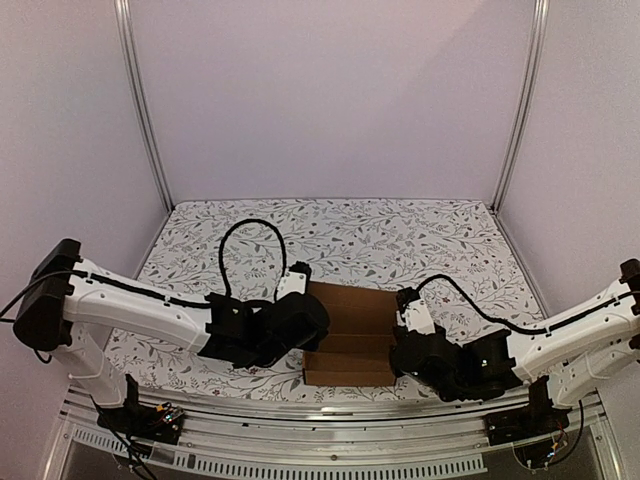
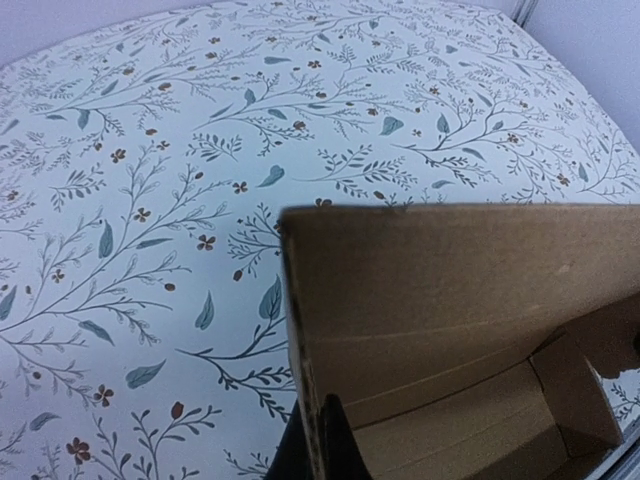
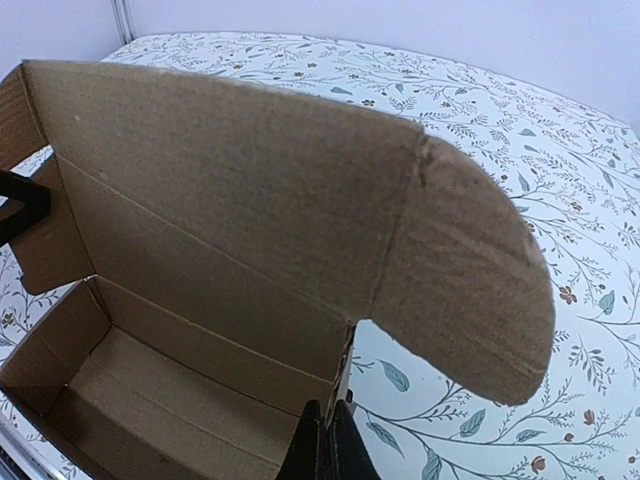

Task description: Fold the paper box

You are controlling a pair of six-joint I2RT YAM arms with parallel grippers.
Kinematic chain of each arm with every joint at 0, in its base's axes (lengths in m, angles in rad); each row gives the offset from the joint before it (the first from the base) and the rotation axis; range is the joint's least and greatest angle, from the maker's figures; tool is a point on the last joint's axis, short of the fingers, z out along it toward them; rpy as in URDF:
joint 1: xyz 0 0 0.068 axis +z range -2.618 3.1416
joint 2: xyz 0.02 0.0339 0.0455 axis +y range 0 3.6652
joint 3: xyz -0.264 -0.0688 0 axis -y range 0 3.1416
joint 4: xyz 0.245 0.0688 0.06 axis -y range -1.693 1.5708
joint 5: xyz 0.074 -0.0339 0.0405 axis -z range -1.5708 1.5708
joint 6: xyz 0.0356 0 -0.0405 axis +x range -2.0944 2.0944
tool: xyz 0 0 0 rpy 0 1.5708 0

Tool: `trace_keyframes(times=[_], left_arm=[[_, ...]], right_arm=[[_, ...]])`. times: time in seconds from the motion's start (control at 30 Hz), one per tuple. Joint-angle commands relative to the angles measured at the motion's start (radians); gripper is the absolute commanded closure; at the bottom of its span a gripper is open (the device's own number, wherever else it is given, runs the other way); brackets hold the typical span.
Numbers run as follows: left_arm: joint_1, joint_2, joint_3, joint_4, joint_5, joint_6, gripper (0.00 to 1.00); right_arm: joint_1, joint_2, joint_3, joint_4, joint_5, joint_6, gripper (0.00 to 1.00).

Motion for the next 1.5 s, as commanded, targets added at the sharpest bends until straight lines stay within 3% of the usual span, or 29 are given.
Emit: trace_keyframes(times=[0.0,1.47], left_arm=[[-0.016,0.046,0.007,0.046,0.133,-0.060,1.00],[-0.041,0.090,0.008,0.019,0.257,-0.120,1.00]], right_arm=[[0.020,0.030,0.055,0.094,-0.047,0.024,1.00],[0.030,0.065,0.090,0.018,-0.009,0.046,1.00]])
